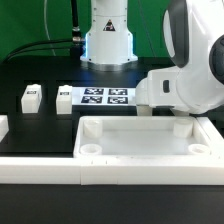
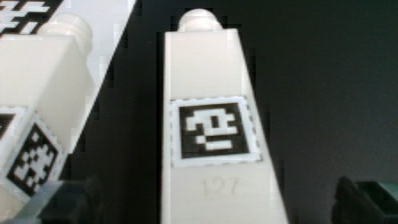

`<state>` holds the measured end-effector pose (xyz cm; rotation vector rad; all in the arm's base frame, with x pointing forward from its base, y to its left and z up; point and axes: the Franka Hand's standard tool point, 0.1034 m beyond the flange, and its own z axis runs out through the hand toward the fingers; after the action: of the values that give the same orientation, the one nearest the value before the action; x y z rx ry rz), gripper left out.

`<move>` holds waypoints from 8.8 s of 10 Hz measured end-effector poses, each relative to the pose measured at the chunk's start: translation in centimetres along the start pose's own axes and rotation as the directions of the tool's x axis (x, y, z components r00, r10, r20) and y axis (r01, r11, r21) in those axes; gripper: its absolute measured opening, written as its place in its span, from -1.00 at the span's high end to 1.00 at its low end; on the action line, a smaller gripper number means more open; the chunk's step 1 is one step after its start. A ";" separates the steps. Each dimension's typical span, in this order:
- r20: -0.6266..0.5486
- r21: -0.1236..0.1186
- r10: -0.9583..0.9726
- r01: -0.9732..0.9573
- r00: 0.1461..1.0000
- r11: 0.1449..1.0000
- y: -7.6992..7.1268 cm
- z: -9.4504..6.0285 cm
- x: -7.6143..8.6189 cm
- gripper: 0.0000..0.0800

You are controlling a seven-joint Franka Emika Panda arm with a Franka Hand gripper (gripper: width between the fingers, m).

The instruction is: Assemble desk

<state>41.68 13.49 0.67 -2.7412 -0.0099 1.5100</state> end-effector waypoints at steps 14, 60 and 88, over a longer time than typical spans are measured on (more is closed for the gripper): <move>-0.066 -0.019 -0.079 0.078 0.995 0.997 -0.5 -6.8 -4.4 0.28; -0.970 -0.226 -0.235 0.140 0.055 0.964 1.6 -24.3 1.6 0.28; -0.973 -0.230 -0.232 0.124 -0.002 0.965 2.1 -23.8 3.0 -0.39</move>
Offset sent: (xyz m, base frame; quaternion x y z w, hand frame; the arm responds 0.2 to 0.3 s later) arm -0.0037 -0.0012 -0.0024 -0.0034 -0.0021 0.0006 1.0000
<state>63.38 11.24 10.77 -2.9344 -0.3909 -0.8321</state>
